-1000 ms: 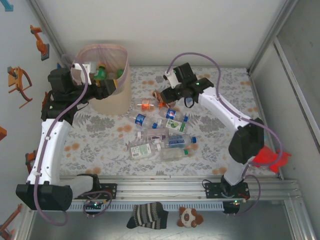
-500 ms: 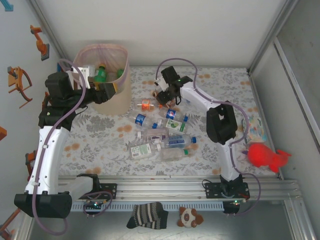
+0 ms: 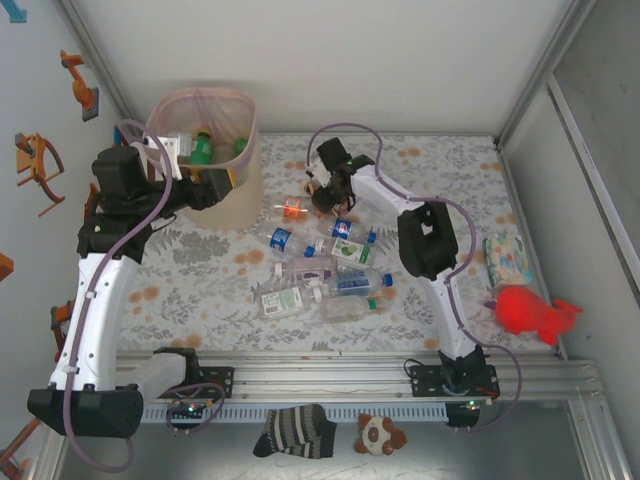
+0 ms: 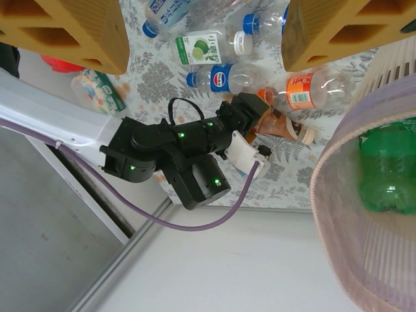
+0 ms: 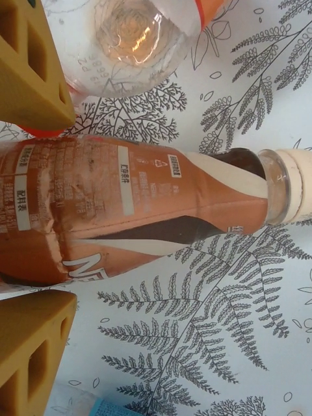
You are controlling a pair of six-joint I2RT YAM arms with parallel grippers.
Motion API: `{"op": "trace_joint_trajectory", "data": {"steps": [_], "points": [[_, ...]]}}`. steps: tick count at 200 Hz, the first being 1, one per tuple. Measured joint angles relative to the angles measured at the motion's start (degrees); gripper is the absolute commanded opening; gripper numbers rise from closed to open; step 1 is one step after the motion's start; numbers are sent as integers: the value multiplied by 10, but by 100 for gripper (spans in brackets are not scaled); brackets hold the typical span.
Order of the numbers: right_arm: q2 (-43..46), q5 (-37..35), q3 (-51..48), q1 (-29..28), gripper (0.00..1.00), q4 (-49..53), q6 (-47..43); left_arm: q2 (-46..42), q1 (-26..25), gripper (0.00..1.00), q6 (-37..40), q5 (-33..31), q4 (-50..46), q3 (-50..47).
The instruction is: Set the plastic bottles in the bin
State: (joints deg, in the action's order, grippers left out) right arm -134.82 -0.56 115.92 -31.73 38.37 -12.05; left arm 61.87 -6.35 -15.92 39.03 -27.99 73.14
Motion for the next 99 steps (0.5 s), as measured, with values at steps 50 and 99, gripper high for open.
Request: {"op": "trace_joint_trajectory", "data": {"steps": [50, 99], "points": [[-3, 0, 1, 12, 65, 0, 2, -1, 0, 63, 0, 0, -2, 0], [-10, 0, 1, 19, 69, 5, 8, -1, 0, 63, 0, 0, -1, 0]]}}
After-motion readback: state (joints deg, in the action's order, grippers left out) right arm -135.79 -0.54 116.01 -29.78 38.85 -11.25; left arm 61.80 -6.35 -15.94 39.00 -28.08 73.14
